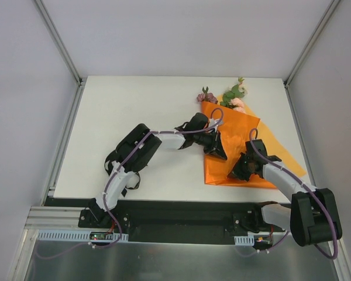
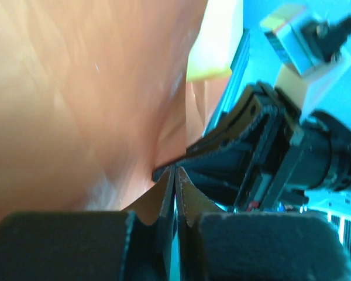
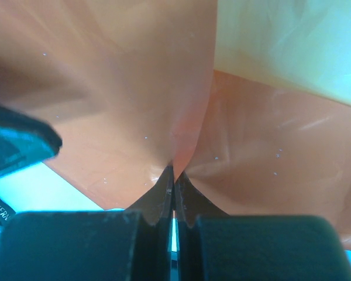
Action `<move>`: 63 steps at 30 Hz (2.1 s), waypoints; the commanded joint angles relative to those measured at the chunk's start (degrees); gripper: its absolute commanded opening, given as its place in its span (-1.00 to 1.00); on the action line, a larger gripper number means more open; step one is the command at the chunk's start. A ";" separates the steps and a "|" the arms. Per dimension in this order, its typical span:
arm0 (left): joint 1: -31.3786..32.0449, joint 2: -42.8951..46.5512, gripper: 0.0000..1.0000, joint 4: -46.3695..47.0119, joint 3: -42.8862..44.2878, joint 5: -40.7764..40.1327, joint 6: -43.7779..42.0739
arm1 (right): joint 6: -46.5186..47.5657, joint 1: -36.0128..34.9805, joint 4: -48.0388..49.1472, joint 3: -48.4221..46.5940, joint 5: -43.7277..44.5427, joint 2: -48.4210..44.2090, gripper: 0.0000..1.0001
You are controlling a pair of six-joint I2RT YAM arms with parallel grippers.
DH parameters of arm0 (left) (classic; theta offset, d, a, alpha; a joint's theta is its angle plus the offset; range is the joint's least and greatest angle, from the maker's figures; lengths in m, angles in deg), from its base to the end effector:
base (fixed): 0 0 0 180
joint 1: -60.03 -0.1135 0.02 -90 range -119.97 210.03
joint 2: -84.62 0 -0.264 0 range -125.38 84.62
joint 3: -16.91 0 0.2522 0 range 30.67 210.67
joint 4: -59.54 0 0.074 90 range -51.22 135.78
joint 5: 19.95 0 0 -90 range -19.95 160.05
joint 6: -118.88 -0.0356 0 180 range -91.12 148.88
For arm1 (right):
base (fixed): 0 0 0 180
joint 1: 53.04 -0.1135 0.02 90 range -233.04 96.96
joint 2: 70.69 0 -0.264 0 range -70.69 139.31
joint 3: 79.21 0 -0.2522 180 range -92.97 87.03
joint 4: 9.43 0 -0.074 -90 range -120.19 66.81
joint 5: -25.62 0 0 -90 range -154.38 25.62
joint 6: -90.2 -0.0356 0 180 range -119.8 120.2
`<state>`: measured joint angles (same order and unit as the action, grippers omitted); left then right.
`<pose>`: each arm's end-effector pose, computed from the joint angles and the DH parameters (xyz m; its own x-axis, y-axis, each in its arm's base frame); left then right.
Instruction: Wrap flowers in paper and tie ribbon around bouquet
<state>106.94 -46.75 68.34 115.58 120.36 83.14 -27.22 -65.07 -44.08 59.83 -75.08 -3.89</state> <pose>0.3183 -0.3803 0.1362 -0.9303 0.2357 -0.2810 0.3285 0.1949 -0.9242 0.1910 0.0475 0.1514 -0.8910 0.2728 -0.3628 0.1308 0.9197 0.3703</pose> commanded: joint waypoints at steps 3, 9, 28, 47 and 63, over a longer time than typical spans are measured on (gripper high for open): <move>-0.59 -7.66 -1.00 -7.19 11.15 -4.77 -0.31 | 2.02 -0.36 -1.53 -2.59 4.37 3.50 -0.99; -5.24 -13.29 -1.00 -7.19 16.08 -6.62 2.51 | 3.77 -0.27 -0.39 -6.54 4.46 9.46 -0.99; -7.37 -10.22 -0.36 -9.47 20.92 6.39 -4.51 | 4.22 -0.97 -1.35 -12.44 -0.46 8.70 -0.99; -5.96 -3.19 -0.50 5.62 9.06 6.56 3.55 | -0.62 -1.94 -1.79 -8.22 5.06 9.23 -0.99; -0.77 -1.16 -0.92 12.59 -3.77 4.80 5.33 | 0.88 -2.29 -2.23 -6.55 5.69 6.58 -0.96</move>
<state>105.85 -50.46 78.53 114.59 125.12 89.24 -27.00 -66.93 -44.43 52.95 -71.25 4.42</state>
